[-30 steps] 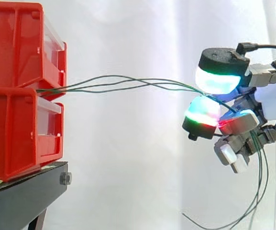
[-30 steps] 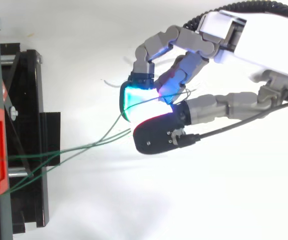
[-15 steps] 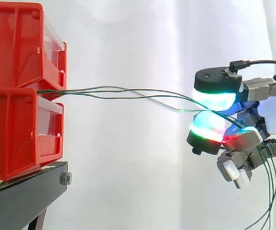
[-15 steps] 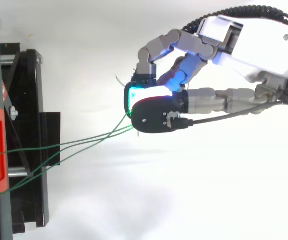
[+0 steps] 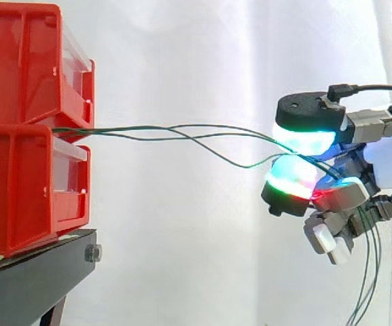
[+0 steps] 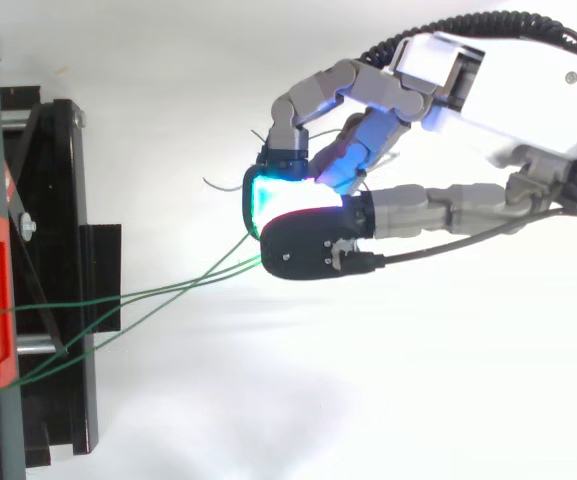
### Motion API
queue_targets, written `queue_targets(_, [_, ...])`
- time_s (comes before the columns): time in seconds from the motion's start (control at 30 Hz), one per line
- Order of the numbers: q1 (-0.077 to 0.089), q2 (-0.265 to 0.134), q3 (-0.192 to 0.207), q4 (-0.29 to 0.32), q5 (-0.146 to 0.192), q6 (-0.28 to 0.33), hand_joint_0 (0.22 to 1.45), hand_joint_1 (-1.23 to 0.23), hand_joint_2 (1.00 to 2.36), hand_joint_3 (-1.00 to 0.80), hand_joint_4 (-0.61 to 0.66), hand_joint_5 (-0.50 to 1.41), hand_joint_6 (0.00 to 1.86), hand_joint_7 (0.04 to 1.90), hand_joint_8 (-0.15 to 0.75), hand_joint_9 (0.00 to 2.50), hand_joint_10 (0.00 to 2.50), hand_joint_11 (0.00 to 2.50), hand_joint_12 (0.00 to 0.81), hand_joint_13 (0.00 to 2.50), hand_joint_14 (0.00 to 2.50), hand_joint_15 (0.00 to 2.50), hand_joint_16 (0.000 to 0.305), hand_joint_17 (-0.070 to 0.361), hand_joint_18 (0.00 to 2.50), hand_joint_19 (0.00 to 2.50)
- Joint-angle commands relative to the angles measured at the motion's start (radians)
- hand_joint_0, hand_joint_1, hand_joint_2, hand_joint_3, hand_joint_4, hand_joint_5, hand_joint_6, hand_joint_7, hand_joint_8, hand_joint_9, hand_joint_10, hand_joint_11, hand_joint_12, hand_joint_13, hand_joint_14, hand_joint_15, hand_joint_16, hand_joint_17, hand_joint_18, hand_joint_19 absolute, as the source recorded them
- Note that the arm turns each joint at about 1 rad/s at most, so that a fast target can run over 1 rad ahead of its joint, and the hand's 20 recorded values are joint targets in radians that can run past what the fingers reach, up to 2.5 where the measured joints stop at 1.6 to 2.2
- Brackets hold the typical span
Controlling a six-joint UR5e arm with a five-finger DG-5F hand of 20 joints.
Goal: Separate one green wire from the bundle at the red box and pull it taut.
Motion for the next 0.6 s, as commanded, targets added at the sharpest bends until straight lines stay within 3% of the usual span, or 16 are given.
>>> queue_targets(0.0, [0.001, -0.001, 0.0, 0.0, 0.0, 0.0, 0.61, -0.76, 1.01, -0.32, 0.14, -0.18, 0.92, 1.01, 0.276, 1.19, 0.02, 1.36, 0.389, 0.92, 0.03, 0.81, 0.054, 0.122, 0.74, 0.79])
queue_targets(0.4, [0.002, -0.001, 0.0, -0.001, 0.015, 0.006, 0.63, -0.74, 1.02, -0.17, 0.03, -0.17, 0.93, 1.09, 0.277, 1.23, 0.02, 1.38, 0.387, 0.94, 0.03, 0.81, 0.054, 0.121, 0.76, 0.78])
queue_targets(0.5, [0.004, 0.003, 0.0, -0.003, 0.017, 0.007, 0.63, -0.73, 1.02, -0.17, 0.04, -0.17, 0.93, 1.08, 0.276, 1.23, 0.02, 1.37, 0.388, 0.94, 0.03, 0.8, 0.054, 0.121, 0.76, 0.78])
queue_targets(0.57, [0.004, 0.003, 0.0, -0.001, 0.017, 0.007, 0.61, -0.7, 1.02, -0.28, 0.11, -0.17, 0.92, 1.04, 0.27, 1.23, 0.02, 1.38, 0.39, 0.93, 0.03, 0.81, 0.053, 0.12, 0.75, 0.79])
